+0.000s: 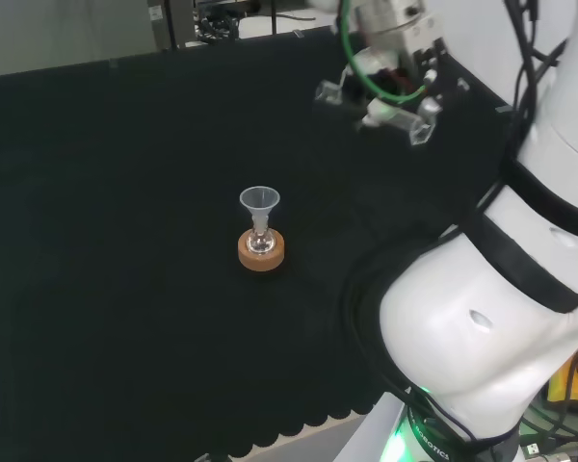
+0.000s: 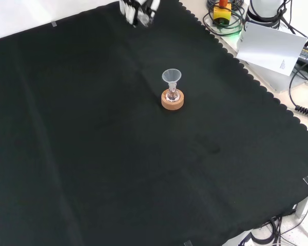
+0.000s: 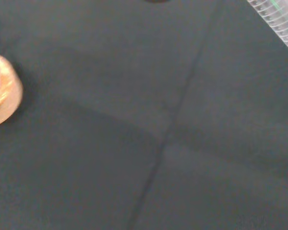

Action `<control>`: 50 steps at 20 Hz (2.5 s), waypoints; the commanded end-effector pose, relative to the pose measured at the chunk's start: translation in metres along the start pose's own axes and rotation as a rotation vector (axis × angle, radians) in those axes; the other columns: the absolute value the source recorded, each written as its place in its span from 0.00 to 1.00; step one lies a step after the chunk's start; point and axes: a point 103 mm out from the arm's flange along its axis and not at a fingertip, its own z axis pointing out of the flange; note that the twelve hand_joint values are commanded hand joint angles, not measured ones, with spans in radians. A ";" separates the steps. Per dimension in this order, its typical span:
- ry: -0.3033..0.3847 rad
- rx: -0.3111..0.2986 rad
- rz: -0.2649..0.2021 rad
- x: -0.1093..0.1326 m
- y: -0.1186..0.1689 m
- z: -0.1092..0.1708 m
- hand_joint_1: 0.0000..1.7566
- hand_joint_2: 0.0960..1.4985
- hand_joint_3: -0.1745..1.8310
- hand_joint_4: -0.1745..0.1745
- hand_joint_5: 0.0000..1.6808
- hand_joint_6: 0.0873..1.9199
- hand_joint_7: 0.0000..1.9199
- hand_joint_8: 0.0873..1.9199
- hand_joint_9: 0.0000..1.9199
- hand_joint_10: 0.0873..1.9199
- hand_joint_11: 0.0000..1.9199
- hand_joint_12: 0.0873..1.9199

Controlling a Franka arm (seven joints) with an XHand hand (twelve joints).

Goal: Put the graduated cylinder back on the table.

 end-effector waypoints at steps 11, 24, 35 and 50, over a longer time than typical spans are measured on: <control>0.395 -0.243 -0.258 0.046 0.116 0.049 0.71 0.75 0.09 0.00 0.54 0.56 0.49 0.56 0.69 0.01 0.59 0.39; 0.614 -0.389 -0.288 0.034 0.154 0.063 0.71 0.75 0.09 0.00 0.54 0.56 0.48 0.56 0.69 0.01 0.59 0.39; 0.749 -0.461 -0.293 0.019 0.197 0.078 0.71 0.75 0.09 0.00 0.54 0.56 0.48 0.56 0.69 0.01 0.59 0.39; 0.813 -0.538 -0.253 0.004 0.230 0.101 0.71 0.75 0.09 0.00 0.53 0.57 0.48 0.56 0.68 0.01 0.58 0.40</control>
